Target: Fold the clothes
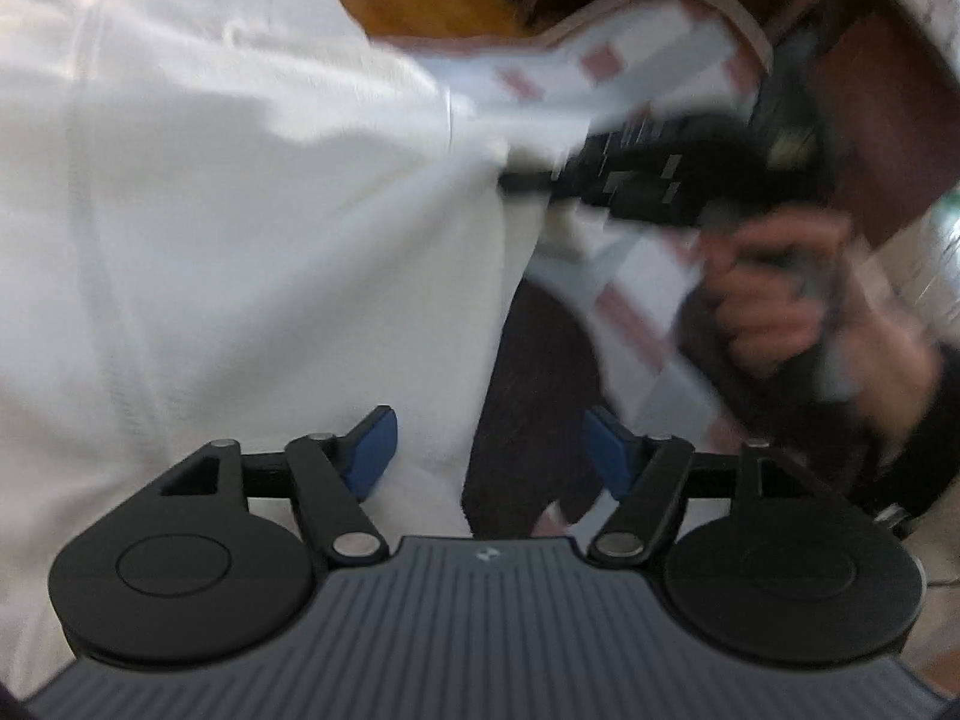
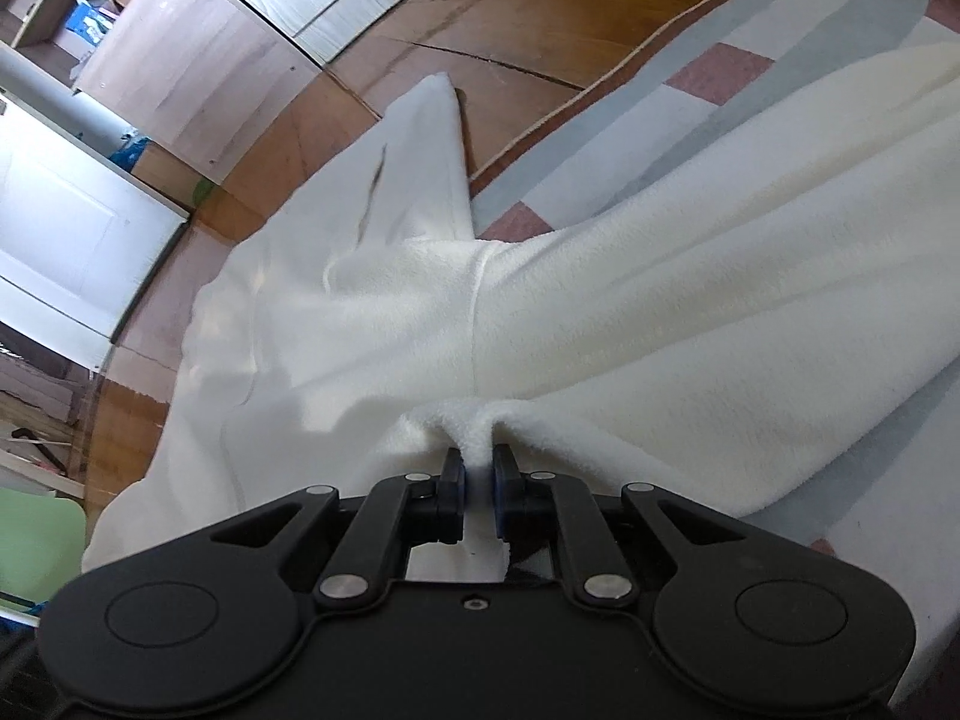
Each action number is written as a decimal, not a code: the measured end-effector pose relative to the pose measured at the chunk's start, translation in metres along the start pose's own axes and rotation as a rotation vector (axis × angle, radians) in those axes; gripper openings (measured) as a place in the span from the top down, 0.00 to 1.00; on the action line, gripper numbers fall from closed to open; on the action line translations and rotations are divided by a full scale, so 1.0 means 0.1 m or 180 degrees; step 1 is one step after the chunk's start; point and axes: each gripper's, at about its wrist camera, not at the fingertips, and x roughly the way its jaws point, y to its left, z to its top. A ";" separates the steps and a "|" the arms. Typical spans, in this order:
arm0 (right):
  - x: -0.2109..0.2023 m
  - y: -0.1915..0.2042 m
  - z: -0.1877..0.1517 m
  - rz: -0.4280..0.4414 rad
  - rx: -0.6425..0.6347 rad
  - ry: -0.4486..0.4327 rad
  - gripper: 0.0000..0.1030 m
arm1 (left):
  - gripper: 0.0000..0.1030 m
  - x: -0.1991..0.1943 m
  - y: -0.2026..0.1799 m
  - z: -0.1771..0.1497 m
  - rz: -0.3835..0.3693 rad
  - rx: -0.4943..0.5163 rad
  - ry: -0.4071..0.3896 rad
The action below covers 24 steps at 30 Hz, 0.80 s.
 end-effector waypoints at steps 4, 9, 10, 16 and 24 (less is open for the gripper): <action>-0.23 -0.02 -0.07 0.0378 0.0027 -0.0043 0.90 | 0.96 0.07 -0.03 -0.04 0.0374 0.0366 0.0097; -0.41 -0.06 -0.32 0.0087 -0.0755 0.0412 0.91 | 0.96 -0.50 0.18 -0.13 -0.0116 -0.0041 -0.0034; -0.37 -0.10 -0.39 -0.0066 -0.0927 0.0521 0.92 | 0.96 -0.56 0.21 -0.17 -0.0141 -0.0091 -0.0050; -0.32 -0.17 -0.50 -0.0075 -0.0883 0.0556 0.91 | 0.96 -0.26 0.05 -0.18 0.0005 0.0144 0.0288; -0.40 -0.32 -0.40 0.0039 -0.0633 0.0443 0.54 | 0.96 -0.28 0.08 -0.27 -0.0048 0.0094 0.0425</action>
